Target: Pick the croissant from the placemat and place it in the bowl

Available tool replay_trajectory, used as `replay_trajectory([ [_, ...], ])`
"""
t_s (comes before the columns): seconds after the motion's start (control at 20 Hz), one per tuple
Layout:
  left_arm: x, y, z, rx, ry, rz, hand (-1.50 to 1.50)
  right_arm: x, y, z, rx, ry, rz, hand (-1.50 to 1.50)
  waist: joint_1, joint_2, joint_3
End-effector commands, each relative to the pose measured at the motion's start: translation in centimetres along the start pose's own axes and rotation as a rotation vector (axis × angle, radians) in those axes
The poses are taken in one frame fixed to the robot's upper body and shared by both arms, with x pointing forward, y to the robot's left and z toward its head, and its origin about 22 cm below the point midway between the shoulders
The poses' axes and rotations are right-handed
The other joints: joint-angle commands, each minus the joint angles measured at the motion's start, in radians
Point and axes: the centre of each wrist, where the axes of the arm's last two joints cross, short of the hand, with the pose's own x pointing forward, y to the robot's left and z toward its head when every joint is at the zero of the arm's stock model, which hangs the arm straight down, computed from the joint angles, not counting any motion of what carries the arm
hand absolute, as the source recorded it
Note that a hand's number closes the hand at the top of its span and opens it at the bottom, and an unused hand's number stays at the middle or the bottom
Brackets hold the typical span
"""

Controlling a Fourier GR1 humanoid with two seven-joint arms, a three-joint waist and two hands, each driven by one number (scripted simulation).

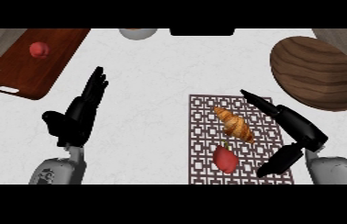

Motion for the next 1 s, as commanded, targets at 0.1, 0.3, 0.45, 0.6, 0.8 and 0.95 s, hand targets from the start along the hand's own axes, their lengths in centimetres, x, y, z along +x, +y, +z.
replay_trajectory([
  [0.1,-0.5,-1.2,-0.4,0.009,-0.012,-0.011,0.0,-2.6,-0.1,-1.1,0.002,0.032,-0.054,-1.5,0.002,0.001,0.0],
  [0.3,-1.3,1.3,-0.4,0.002,-0.022,0.003,0.0,-0.8,1.4,-2.0,0.003,0.033,-0.049,-1.5,0.0,0.0,0.0],
  [0.45,-1.3,0.2,-0.2,-0.001,-0.005,-0.015,0.0,-3.7,2.8,-3.4,-0.001,0.023,-0.046,-1.5,0.003,0.001,0.0],
  [0.6,-0.6,-0.2,1.0,0.0,-0.012,0.005,0.0,-5.8,2.3,-3.1,0.014,0.04,-0.061,-1.5,0.005,0.001,0.0],
  [0.8,0.2,-0.8,0.1,-0.016,-0.001,-0.001,0.0,-6.1,2.8,-3.6,-0.03,0.097,0.063,-1.5,0.006,0.001,0.001],
  [0.95,-1.7,0.5,1.1,-0.015,0.001,-0.006,0.0,-5.3,3.8,-4.0,-0.054,0.124,0.126,-1.5,0.004,0.0,0.0],
])
